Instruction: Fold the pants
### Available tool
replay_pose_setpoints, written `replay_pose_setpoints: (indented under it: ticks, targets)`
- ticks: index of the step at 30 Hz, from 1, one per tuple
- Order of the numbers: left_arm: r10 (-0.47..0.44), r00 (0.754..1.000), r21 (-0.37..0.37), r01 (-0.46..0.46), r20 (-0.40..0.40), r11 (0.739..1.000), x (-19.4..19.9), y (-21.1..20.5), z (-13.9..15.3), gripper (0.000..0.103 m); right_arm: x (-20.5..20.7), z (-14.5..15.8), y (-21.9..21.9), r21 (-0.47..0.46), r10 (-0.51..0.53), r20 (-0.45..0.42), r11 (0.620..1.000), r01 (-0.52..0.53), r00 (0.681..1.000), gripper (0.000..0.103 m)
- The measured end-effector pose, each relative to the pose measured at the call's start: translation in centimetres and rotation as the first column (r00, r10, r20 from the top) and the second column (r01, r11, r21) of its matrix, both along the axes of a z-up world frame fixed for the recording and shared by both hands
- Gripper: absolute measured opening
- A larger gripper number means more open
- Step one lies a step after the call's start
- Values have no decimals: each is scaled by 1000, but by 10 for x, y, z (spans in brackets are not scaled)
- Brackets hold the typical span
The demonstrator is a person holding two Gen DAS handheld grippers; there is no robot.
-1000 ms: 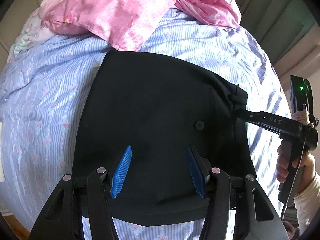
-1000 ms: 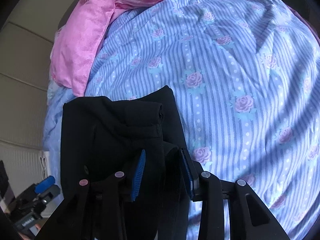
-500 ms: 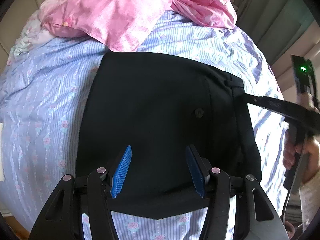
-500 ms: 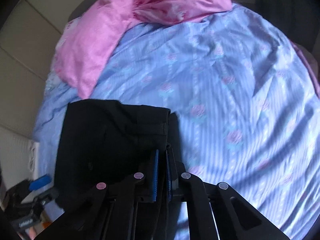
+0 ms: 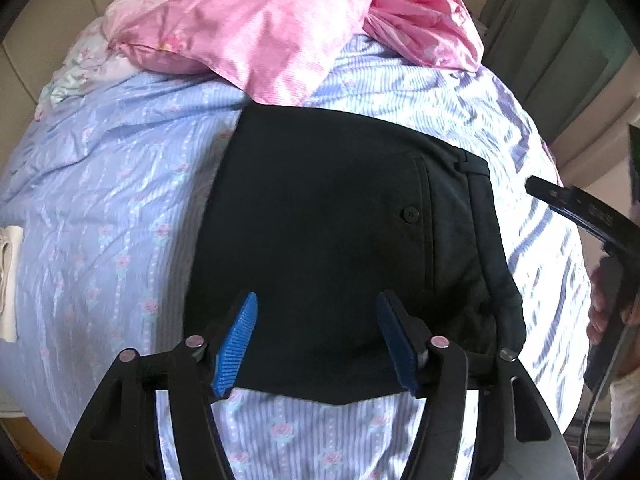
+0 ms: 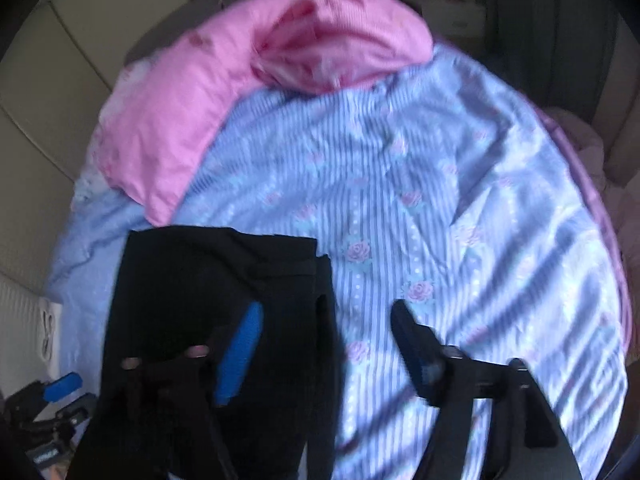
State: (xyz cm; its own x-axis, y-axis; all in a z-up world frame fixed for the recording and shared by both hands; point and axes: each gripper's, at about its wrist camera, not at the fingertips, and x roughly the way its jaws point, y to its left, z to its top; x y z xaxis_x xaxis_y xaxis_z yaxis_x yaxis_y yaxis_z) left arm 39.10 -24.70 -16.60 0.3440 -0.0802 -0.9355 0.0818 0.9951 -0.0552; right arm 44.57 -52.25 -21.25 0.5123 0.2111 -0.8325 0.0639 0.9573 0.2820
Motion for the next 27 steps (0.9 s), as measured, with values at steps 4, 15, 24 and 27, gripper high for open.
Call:
replay_pose_setpoints:
  ticks: [4,15,24,27]
  targets:
    - [13,999,39,-14,35,999,-14,10,7,73,-28,7,4,28,11,16,1000,-11,1000,84]
    - [14,1000,96,-13,-15,995,-23,10,-15,74,-27,-73,16,147,35,-201,989,-5,979,84]
    - [9,999,105,-5,-35,995,-21,13,-25,74,-27,-110,12,232,41,-285,972,27,958,84]
    - [8,999,104,-3,-47,995,-20,17,-30,74,-28,-114,14,257,54,-287,966,23,957,84]
